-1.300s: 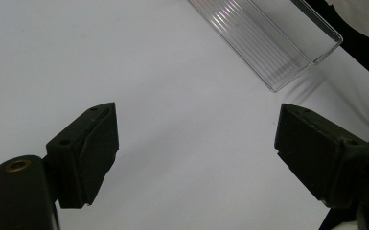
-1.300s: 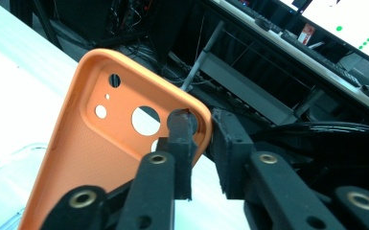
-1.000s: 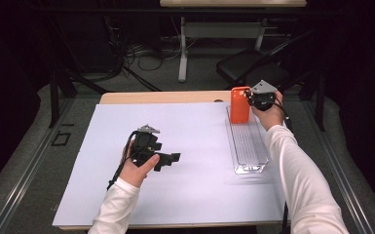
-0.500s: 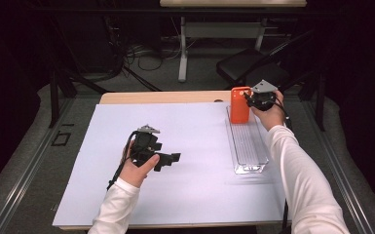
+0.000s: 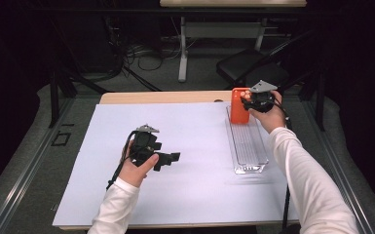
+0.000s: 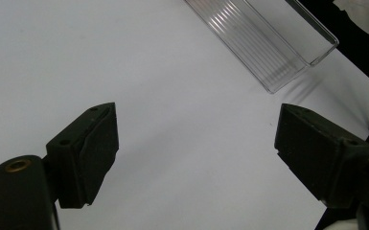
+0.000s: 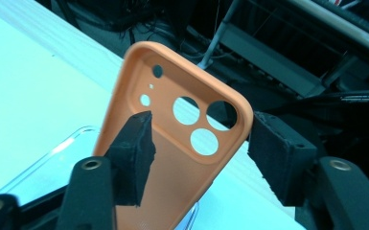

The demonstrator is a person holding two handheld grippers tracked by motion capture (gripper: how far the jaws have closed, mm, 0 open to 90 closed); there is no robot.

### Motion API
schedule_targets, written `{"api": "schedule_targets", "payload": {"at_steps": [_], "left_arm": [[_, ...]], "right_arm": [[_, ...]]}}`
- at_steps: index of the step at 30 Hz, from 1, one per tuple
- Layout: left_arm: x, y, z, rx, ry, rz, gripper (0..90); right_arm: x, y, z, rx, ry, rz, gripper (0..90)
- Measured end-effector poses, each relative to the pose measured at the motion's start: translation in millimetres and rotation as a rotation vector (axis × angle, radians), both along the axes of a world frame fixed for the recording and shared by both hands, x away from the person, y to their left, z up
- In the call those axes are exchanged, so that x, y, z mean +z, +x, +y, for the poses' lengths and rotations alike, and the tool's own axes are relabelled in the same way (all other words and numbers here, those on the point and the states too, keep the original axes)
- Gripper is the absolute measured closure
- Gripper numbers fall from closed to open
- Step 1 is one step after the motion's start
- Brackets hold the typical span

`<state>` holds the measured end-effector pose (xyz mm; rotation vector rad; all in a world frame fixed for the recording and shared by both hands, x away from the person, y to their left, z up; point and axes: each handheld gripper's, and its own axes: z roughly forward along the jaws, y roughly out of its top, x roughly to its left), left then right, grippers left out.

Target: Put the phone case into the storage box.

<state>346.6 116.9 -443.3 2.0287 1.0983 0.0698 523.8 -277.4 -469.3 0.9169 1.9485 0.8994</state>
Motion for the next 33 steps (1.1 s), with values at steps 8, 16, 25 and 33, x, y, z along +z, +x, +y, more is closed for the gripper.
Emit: {"api": "schedule_targets", "payload": {"at_steps": [8,16,25,33], "left_arm": [[3.6,2.7,4.9,0.002,-0.018,-0.008,15.7],[4.3,4.1,5.6,0.014,-0.033,-0.013,15.6],[5.0,5.2,6.6,0.008,-0.043,-0.019,15.3],[8.5,5.0,10.5,0.008,-0.053,-0.032,15.3]], "right_arm": [[19.8,-21.2,3.4,-0.012,0.105,0.077,22.2],[26.0,-39.5,11.3,-0.046,0.164,0.136,13.9],[32.0,-56.4,8.3,-0.001,0.208,0.185,0.0],[33.9,-80.8,25.3,0.111,0.244,0.218,0.0]]}}
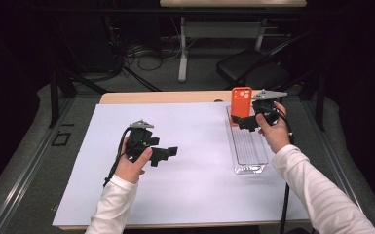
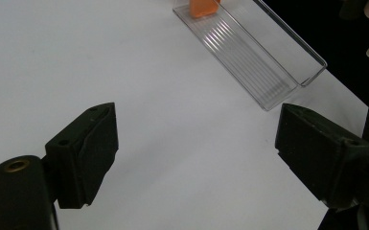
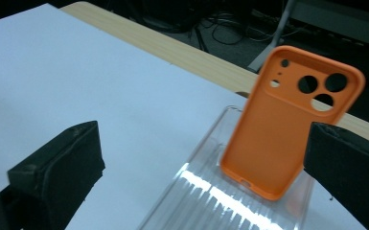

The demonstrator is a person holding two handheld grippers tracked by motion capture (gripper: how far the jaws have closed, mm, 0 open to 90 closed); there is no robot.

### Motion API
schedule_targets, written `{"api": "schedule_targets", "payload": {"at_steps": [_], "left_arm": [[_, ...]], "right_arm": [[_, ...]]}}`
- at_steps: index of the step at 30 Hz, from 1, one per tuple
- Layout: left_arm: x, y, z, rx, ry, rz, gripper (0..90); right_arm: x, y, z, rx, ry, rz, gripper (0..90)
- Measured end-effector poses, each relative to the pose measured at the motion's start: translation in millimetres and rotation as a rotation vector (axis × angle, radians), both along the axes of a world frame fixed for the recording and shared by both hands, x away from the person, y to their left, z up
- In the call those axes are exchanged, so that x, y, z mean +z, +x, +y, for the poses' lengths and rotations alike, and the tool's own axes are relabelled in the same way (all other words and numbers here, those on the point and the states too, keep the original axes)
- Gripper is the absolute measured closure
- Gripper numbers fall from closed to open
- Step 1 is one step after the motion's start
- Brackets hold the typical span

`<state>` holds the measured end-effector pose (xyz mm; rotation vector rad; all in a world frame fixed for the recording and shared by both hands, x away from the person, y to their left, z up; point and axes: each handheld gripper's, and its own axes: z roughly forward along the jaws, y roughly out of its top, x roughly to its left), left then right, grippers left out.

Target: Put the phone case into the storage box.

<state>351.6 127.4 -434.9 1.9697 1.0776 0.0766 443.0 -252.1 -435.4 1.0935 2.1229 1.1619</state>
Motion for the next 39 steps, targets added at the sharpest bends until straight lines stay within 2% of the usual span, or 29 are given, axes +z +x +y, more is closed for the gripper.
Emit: {"api": "schedule_targets", "payload": {"at_steps": [4,8,19,23,28,32,39], "left_arm": [[1.2,-0.3,0.8,0.000,-0.007,-0.005,15.3],[2.0,-0.1,1.7,-0.006,-0.012,-0.009,15.3],[5.9,-2.3,3.7,-0.012,-0.013,-0.024,15.4],[7.2,-2.8,4.7,-0.019,-0.010,-0.027,15.4],[9.1,-4.1,5.2,-0.023,-0.013,-0.028,15.4],[10.1,-4.3,6.3,-0.023,-0.016,-0.032,15.4],[10.2,-3.7,7.2,-0.024,-0.016,-0.034,15.5]], "right_arm": [[1.3,-15.0,13.3,0.043,0.000,0.006,0.0],[0.8,-28.5,23.2,0.074,0.039,0.016,0.0],[-1.6,-65.0,47.3,0.148,0.083,0.042,0.0],[-1.7,-78.8,57.8,0.171,0.070,0.019,0.0],[-4.5,-95.1,72.9,0.225,0.063,0.019,0.0],[-8.9,-106.4,82.1,0.241,0.055,0.010,0.0],[-21.9,-117.7,87.9,0.276,0.119,0.002,0.0]]}}
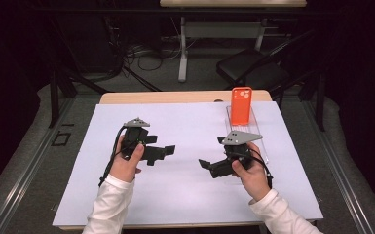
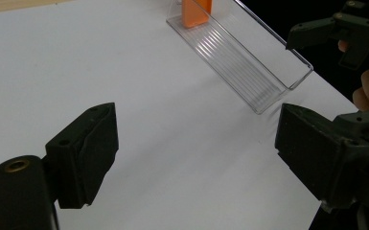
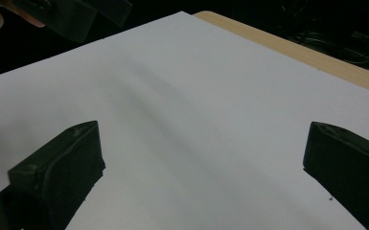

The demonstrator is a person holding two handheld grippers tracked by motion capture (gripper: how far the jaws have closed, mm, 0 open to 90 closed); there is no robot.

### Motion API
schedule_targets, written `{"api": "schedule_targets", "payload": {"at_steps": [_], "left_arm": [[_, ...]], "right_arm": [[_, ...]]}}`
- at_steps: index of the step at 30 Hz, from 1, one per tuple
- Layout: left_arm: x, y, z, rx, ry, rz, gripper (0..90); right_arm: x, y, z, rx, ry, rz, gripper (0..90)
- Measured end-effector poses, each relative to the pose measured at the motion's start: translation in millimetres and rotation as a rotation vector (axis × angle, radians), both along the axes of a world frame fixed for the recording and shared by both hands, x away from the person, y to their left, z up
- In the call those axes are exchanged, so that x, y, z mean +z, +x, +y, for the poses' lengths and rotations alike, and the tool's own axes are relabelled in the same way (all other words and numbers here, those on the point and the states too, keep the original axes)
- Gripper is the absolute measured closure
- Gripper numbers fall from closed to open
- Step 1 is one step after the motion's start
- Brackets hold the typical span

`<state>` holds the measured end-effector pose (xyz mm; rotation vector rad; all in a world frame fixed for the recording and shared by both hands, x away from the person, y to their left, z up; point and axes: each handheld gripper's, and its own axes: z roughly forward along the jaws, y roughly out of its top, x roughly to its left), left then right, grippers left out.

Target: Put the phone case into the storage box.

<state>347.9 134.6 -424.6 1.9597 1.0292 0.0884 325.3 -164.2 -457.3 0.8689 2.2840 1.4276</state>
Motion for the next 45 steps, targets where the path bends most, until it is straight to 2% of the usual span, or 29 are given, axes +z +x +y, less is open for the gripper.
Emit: {"api": "schedule_targets", "payload": {"at_steps": [7,17,24,31,45], "left_arm": [[-0.8,-0.1,-1.2,0.003,0.003,0.003,15.5],[-0.2,-0.4,-0.4,0.002,0.003,0.001,15.5],[-0.7,-0.1,-0.7,0.000,0.005,0.001,15.5],[-1.0,0.3,-1.5,0.000,0.006,0.001,15.5],[-0.8,0.1,-2.3,-0.005,0.011,-0.003,15.5]], "right_arm": [[-16.1,-6.9,-0.4,0.018,0.053,0.003,1.2],[-33.9,-12.7,-2.7,0.014,0.036,-0.012,1.2],[-45.1,-12.9,-3.6,0.011,0.045,-0.010,1.1],[-53.8,-13.0,-2.4,0.017,0.027,-0.010,1.1],[-61.1,-15.2,2.3,0.043,0.021,0.004,1.2]]}}
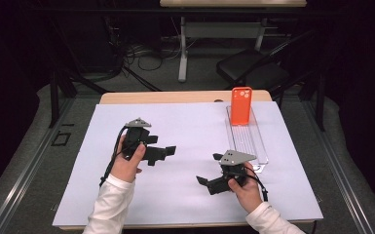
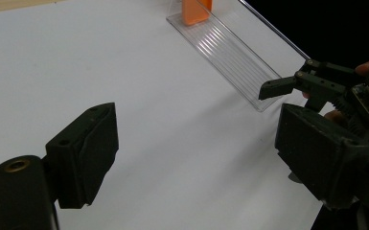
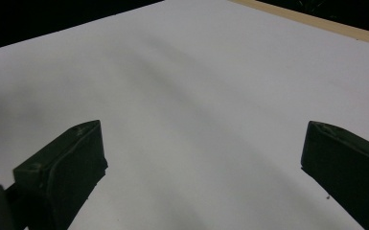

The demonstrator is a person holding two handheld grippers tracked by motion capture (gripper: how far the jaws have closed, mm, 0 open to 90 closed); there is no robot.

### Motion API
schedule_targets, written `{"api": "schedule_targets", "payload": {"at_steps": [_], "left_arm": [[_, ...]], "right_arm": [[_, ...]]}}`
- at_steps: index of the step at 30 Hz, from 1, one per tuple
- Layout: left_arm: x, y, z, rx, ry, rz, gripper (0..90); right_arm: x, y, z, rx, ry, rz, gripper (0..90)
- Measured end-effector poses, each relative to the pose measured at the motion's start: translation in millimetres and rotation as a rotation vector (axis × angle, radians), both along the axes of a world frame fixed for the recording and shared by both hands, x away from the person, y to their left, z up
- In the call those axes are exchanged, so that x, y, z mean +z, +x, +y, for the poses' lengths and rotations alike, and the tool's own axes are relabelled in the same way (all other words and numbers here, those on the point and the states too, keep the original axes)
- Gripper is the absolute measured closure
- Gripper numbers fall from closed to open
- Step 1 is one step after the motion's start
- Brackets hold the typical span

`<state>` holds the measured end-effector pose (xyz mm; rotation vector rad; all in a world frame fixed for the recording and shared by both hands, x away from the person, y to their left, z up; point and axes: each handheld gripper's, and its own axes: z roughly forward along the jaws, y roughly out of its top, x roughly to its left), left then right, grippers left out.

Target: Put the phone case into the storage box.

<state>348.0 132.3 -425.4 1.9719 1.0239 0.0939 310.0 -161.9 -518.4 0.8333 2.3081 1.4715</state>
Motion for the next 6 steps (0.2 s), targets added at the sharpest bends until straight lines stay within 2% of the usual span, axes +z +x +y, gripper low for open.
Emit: {"api": "schedule_targets", "payload": {"at_steps": [6], "left_arm": [[0.3,0.8,0.4,0.003,0.000,0.002,15.5]], "right_arm": [[-2.3,-0.2,1.6,0.007,-0.005,0.007,1.2]]}}
